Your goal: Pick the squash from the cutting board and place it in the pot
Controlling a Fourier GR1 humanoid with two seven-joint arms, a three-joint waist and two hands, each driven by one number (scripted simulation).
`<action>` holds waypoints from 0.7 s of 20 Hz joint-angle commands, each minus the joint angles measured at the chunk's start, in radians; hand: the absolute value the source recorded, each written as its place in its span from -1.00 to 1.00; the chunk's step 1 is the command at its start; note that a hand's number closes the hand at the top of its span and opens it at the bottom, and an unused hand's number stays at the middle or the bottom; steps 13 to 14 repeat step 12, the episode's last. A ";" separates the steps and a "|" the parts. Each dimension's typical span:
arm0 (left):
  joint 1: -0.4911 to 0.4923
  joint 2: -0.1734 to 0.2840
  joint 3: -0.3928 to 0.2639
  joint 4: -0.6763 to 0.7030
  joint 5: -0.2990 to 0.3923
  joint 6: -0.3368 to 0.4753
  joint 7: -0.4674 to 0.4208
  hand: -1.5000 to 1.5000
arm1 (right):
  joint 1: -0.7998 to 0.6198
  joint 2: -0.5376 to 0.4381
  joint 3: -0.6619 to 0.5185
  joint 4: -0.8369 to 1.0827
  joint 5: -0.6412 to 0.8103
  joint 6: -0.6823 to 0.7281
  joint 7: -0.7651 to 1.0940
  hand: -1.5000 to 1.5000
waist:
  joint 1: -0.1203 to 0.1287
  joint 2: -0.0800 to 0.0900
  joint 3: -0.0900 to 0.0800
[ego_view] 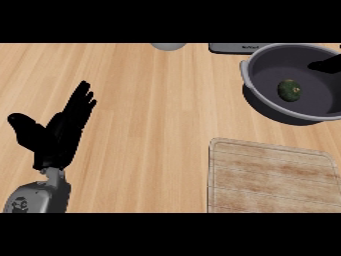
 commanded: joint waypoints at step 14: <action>0.011 -0.012 -0.015 -0.027 -0.018 0.013 0.012 0.00 | -0.042 -0.056 -0.285 0.115 -0.236 -0.328 -0.237 -1.00 | -0.004 0.000 0.000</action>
